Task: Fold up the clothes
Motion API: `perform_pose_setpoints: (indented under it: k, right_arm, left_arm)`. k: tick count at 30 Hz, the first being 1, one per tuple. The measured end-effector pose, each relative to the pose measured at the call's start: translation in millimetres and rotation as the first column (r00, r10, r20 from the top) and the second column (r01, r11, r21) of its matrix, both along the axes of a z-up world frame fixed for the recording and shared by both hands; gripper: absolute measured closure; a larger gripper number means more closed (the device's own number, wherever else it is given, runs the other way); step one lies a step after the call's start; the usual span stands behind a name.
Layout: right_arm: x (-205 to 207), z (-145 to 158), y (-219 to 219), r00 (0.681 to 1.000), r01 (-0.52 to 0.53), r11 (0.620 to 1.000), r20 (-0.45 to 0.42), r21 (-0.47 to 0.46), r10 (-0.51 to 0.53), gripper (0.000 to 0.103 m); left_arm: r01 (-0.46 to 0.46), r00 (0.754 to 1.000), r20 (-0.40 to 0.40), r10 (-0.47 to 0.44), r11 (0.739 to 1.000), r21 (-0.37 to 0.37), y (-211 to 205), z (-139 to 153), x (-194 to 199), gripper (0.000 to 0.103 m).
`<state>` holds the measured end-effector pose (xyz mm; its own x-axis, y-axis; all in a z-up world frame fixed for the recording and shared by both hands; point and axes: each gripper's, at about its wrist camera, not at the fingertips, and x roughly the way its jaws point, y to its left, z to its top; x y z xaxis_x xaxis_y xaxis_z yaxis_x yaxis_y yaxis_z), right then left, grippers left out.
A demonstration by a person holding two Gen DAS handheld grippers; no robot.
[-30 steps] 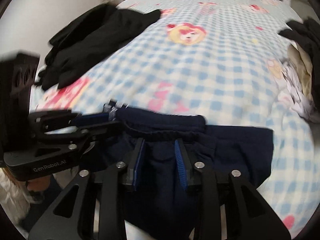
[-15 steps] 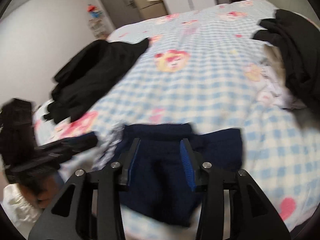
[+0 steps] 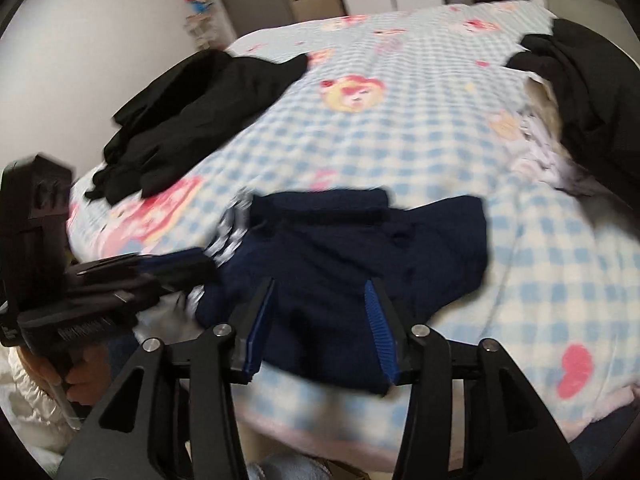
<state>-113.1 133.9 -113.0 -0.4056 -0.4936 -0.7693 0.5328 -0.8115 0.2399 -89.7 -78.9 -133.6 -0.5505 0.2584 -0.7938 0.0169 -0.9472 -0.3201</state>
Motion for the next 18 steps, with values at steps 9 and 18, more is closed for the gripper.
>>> perform_pose_setpoints:
  k: [9,18]
  right_arm:
    - [6,-3,32,0.993,0.117,0.991,-0.016,0.059,-0.116,0.058]
    - [18,-18,35,0.99,0.122,0.992,0.073,0.037,-0.125,0.055]
  left_arm:
    - [0.01,1.0,0.013,-0.01,1.0,0.029,5,9,25,0.069]
    - [-0.055,0.989,0.143,0.038,0.992,0.115,-1,-25,33,0.064]
